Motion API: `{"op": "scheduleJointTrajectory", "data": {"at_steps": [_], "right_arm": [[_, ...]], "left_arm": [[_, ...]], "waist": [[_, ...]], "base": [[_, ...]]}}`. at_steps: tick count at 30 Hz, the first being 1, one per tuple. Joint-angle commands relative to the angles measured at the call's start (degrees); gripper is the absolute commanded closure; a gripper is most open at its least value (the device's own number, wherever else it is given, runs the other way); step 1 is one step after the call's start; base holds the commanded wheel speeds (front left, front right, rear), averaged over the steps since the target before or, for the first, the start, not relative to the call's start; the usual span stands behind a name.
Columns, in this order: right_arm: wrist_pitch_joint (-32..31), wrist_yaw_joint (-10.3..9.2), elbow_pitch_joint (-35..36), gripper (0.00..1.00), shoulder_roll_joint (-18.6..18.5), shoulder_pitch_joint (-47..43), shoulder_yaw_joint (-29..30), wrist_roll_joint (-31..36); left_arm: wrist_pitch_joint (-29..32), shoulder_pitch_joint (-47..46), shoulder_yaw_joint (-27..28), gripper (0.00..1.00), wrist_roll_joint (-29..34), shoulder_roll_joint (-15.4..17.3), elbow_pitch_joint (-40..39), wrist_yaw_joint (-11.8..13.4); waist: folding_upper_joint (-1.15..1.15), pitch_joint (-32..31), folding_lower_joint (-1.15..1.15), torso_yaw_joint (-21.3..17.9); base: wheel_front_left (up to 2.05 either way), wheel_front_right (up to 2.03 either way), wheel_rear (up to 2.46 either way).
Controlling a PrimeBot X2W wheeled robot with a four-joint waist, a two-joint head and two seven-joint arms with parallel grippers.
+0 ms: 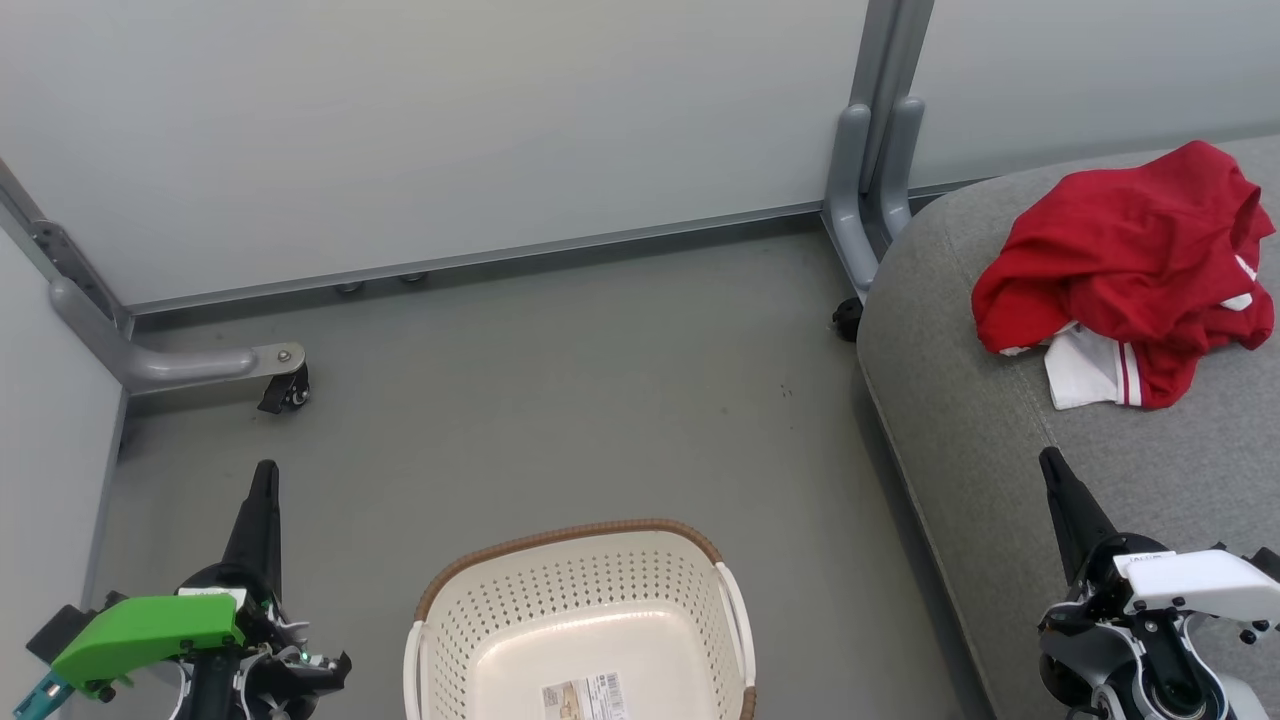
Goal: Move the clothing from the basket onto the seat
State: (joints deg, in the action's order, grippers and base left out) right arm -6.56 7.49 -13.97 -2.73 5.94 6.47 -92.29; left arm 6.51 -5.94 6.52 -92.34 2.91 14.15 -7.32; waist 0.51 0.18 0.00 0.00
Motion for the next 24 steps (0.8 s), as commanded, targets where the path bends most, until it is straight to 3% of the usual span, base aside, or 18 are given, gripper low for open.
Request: {"op": "scheduleJointTrajectory", "data": {"at_steps": [1,24], "right_arm": [[-0.2,0.00,-0.2,1.00,-0.3,0.5,0.2,-0.2],[-0.2,0.00,-0.2,1.00,-0.3,0.5,0.2,-0.2]], "left_arm": [[0.3,-0.6,0.2,1.00,-0.1,-0.1,-0.1,-0.3],[0.3,-0.6,0.2,1.00,-0.1,-0.1,-0.1,-0.3]], "waist": [[-0.51,0.0,0.00,0.0],[-0.51,0.0,0.00,0.0]], "base": [[0.00,0.00,0.00],[0.00,0.00,0.00]]}}
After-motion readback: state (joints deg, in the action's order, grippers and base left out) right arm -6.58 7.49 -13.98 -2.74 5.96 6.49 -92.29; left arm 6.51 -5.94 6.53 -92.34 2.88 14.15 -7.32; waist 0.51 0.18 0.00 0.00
